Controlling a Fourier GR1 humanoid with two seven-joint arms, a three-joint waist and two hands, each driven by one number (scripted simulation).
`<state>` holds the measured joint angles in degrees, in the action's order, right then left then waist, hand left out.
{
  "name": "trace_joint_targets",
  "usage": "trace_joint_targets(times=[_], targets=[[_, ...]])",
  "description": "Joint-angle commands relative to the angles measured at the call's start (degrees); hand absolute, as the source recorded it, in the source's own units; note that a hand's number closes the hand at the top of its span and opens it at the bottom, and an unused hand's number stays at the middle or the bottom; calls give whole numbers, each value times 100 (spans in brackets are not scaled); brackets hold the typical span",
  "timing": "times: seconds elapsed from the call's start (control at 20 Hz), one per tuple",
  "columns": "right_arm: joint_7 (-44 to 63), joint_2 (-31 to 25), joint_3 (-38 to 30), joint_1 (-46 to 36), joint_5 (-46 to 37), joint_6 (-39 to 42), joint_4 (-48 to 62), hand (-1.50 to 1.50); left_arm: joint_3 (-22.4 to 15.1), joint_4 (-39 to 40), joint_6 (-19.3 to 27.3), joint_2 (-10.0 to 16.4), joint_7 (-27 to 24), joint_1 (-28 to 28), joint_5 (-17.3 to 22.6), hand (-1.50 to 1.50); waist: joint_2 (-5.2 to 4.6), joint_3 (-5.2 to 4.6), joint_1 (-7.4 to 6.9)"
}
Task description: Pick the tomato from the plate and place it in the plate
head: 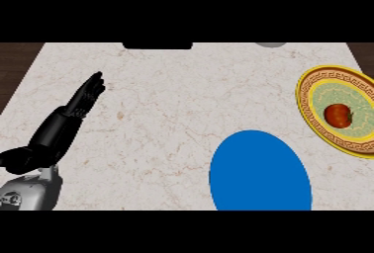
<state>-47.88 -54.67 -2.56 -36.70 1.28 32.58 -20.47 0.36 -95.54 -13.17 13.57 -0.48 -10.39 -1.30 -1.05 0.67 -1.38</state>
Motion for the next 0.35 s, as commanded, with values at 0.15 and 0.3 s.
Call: trace_joint_targets(times=[0.15, 0.3], targets=[[-880, -349, -7, 246, 330, 1735, -165, -150, 55, -23, -1, -4, -2, 1, 54, 0, -9, 16, 11], [-870, -334, 116, 376, 387, 1759, -388, -150, 27, -28, -23, 23, -4, 10, 16, 0, -12, 20, 13]])
